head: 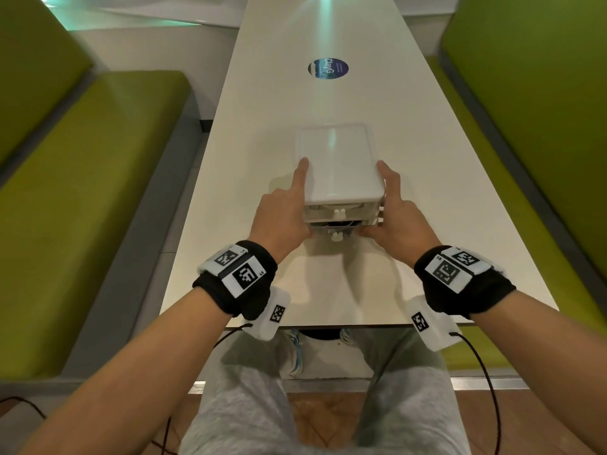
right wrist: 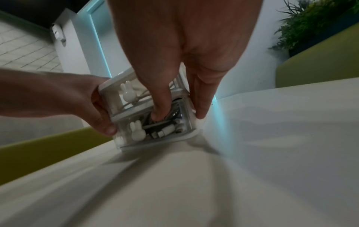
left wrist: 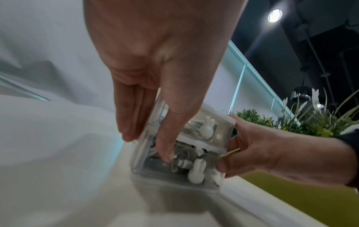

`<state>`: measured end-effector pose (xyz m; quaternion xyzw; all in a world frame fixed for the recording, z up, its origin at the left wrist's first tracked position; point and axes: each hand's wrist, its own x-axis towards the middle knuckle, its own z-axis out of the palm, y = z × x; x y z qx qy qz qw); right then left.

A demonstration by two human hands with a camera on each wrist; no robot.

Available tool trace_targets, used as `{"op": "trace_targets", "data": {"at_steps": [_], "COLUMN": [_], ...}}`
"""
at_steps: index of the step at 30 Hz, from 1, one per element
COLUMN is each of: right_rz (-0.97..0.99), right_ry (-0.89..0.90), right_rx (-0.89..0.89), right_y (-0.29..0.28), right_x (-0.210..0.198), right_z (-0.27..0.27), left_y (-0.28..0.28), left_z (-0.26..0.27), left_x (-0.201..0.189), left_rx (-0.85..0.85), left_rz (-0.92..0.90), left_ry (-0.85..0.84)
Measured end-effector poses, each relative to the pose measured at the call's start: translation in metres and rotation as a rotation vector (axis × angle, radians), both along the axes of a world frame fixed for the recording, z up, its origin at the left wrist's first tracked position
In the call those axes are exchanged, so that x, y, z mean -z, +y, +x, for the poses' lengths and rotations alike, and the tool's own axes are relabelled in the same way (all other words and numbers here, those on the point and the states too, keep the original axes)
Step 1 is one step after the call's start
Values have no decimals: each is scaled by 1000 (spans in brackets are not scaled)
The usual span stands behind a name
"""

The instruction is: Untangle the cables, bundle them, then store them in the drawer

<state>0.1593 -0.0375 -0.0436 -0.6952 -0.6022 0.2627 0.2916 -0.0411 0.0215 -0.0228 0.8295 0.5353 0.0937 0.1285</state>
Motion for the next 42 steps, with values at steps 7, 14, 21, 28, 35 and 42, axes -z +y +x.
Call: {"op": "trace_targets", "data": {"at_steps": [7, 14, 21, 28, 35, 42], "right_rz": [42, -35, 53, 94, 76, -9], "right_ry": [-67, 364, 270, 208, 198, 294], "right_rx": [-7, 94, 85, 114, 126, 69], "right_y": [3, -5, 12, 37, 54, 65], "right_x": [0, -6, 0, 0, 2, -6], "right_z": [3, -1, -8, -6, 2, 20], "left_y": [2, -11, 4, 26, 40, 52], "left_z": [-3, -18, -11, -3, 8, 20], "left_x": [4, -5, 8, 15, 10, -3], "left_rx": [-19, -189, -172, -199, -215, -303], "left_rz": [78, -239, -88, -7, -30, -235], "left_ry": [-31, -394, -396, -392, -424, -469]}}
